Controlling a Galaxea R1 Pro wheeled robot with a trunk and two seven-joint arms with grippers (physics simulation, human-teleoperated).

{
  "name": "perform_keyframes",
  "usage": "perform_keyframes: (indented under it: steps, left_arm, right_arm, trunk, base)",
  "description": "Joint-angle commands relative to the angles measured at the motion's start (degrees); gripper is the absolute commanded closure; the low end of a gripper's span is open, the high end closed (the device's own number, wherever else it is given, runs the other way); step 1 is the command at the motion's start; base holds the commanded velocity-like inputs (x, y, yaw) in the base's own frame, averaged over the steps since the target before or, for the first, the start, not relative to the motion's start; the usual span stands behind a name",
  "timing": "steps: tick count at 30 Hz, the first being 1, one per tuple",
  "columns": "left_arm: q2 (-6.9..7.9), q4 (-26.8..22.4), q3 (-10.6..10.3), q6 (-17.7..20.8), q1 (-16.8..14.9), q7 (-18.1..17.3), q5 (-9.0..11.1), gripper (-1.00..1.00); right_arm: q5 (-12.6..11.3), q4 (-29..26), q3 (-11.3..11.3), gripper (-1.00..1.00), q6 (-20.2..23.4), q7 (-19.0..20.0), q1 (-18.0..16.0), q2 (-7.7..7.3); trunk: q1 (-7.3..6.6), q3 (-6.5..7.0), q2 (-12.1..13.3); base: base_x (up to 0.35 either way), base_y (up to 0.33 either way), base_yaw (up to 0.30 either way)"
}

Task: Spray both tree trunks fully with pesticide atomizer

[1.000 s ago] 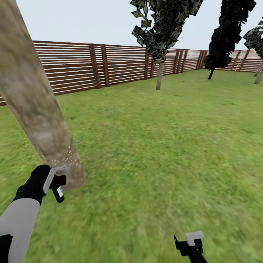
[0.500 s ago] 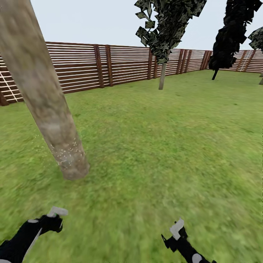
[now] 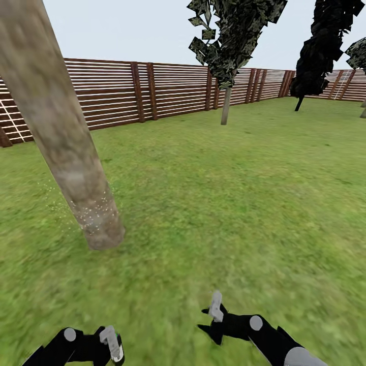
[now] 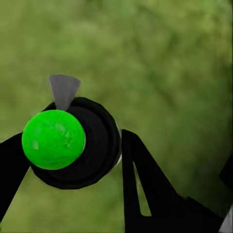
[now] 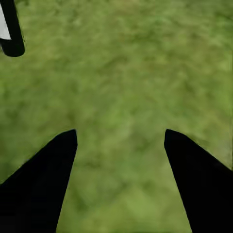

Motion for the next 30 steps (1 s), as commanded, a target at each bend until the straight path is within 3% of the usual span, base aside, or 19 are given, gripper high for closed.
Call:
perform_keyframes:
  steps: [1, 5, 7, 11, 14, 18, 21, 26, 30]
  left_arm:
    - [-0.25, -0.1, -1.6, -0.2, -0.2, 0.0, -0.5, 1.00]
    - [-2.12, -0.3, -3.9, 0.0, -0.4, 0.1, -0.6, 1.00]
    - [-3.75, -0.2, -5.4, 0.1, -0.7, 0.1, -0.7, 1.00]
    - [-5.87, -0.6, -8.9, 0.3, -0.7, 0.3, -0.8, 1.00]
    - [-6.97, -0.9, -10.3, 1.4, -0.8, 0.3, -0.7, 1.00]
    - [-8.38, -1.1, -10.5, 1.8, -0.7, 0.1, -0.6, 1.00]
    - [-8.31, -1.1, -10.4, 1.6, -1.1, -3.4, -0.6, 1.00]
    - [-7.75, -1.1, -10.2, 1.4, -2.4, -5.0, 0.0, 1.00]
    - [-7.75, -1.8, -9.9, 1.3, -3.3, -8.8, 0.2, 1.00]
  right_arm:
    - [1.2, -0.6, 0.1, 1.00, -0.3, 0.5, 0.0, 0.99]
    - [8.8, -3.2, 0.0, 1.00, -0.2, 4.7, 0.0, 4.72]
    - [10.0, -3.6, 0.1, 1.00, -0.2, 5.0, 0.0, 6.67]
    - [10.2, -3.7, 0.1, 1.00, -0.2, 5.4, -0.1, 8.95]
    - [10.3, -4.8, 0.1, 1.00, -0.2, 5.4, -0.1, 9.37]
    - [10.3, -5.1, 0.1, 1.00, -0.2, 5.4, -0.1, 9.36]
    - [10.4, -4.9, 0.0, 1.00, -0.2, 5.4, -0.1, 9.15]
    - [10.4, -4.8, 0.0, 1.00, -0.2, 5.4, -0.1, 8.90]
    - [10.5, -4.7, 0.0, 1.00, -0.2, 5.4, -0.1, 8.81]
  trunk:
    - [-0.01, -0.05, 0.0]
    - [-0.01, -0.05, 0.0]
    - [-0.01, -0.05, 0.0]
    - [-0.01, -0.05, 0.0]
    - [-0.01, -0.05, 0.0]
    - [-0.01, -0.05, 0.0]
    - [-0.01, -0.05, 0.0]
    - [-0.01, -0.05, 0.0]
    - [-0.01, -0.05, 0.0]
  base:
    - [0.000, 0.000, 0.000]
    - [0.000, 0.000, 0.000]
    - [0.000, 0.000, 0.000]
    - [0.000, 0.000, 0.000]
    - [0.000, 0.000, 0.000]
    - [0.000, 0.000, 0.000]
    - [0.000, 0.000, 0.000]
    - [0.000, 0.000, 0.000]
    - [0.000, 0.000, 0.000]
